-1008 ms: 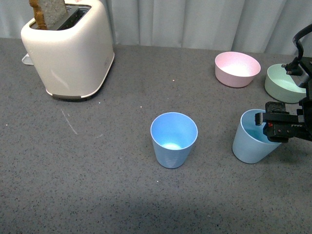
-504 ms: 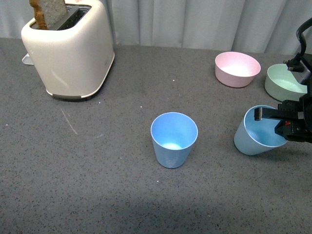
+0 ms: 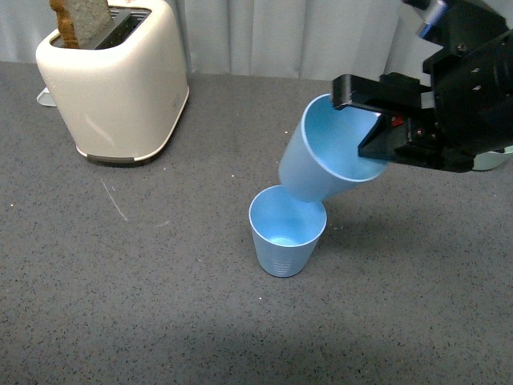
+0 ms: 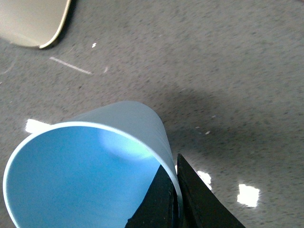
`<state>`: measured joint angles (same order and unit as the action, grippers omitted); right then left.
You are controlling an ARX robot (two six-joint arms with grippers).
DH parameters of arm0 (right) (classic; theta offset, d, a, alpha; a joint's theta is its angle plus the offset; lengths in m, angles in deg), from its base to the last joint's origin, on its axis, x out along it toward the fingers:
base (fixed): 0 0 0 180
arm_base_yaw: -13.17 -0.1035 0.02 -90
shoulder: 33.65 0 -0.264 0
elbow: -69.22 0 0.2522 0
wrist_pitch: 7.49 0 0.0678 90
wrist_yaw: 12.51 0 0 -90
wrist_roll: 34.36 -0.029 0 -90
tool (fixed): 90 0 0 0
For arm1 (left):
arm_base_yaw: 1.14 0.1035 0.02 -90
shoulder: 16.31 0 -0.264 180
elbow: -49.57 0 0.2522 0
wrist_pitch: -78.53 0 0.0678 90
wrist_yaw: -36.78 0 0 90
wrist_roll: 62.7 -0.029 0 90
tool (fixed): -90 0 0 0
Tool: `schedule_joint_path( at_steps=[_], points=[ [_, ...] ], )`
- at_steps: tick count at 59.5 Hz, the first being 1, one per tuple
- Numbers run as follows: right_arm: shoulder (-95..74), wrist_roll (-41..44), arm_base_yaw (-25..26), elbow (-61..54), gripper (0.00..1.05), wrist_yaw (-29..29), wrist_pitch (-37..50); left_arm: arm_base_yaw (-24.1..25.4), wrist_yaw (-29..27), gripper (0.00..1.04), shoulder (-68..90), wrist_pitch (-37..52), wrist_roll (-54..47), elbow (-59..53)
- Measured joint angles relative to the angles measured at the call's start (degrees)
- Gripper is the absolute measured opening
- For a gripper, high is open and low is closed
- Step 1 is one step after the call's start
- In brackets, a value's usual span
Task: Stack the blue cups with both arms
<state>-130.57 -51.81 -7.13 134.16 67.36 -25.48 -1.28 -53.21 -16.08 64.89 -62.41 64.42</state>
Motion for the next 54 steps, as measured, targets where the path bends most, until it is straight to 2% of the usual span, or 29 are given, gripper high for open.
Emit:
schedule_joint_path(
  at_steps=[13, 38, 41, 47, 50, 54],
  points=[
    [-0.1, -1.4, -4.0, 0.0, 0.01, 0.7, -0.3, 0.0, 0.0, 0.98, 0.0, 0.0, 0.0, 0.0],
    [-1.2, -1.8, -5.0, 0.0, 0.01, 2.3, -1.6, 0.0, 0.0, 0.98, 0.0, 0.0, 0.0, 0.0],
    [-1.2, -1.9, -5.1, 0.0, 0.08, 2.2, -1.5, 0.0, 0.0, 0.98, 0.0, 0.0, 0.0, 0.0],
    [-1.2, -2.2, -5.1, 0.0, 0.29, 2.3, -1.2, 0.0, 0.0, 0.98, 0.0, 0.0, 0.0, 0.0],
    [-1.2, -2.5, -5.1, 0.0, 0.36, 2.5, -0.6, 0.0, 0.0, 0.98, 0.0, 0.0, 0.0, 0.0],
    [-0.4, -2.4, -4.9, -0.7, 0.5, 4.4, 1.5, 0.0, 0.0, 0.98, 0.0, 0.0, 0.0, 0.0]
  ],
)
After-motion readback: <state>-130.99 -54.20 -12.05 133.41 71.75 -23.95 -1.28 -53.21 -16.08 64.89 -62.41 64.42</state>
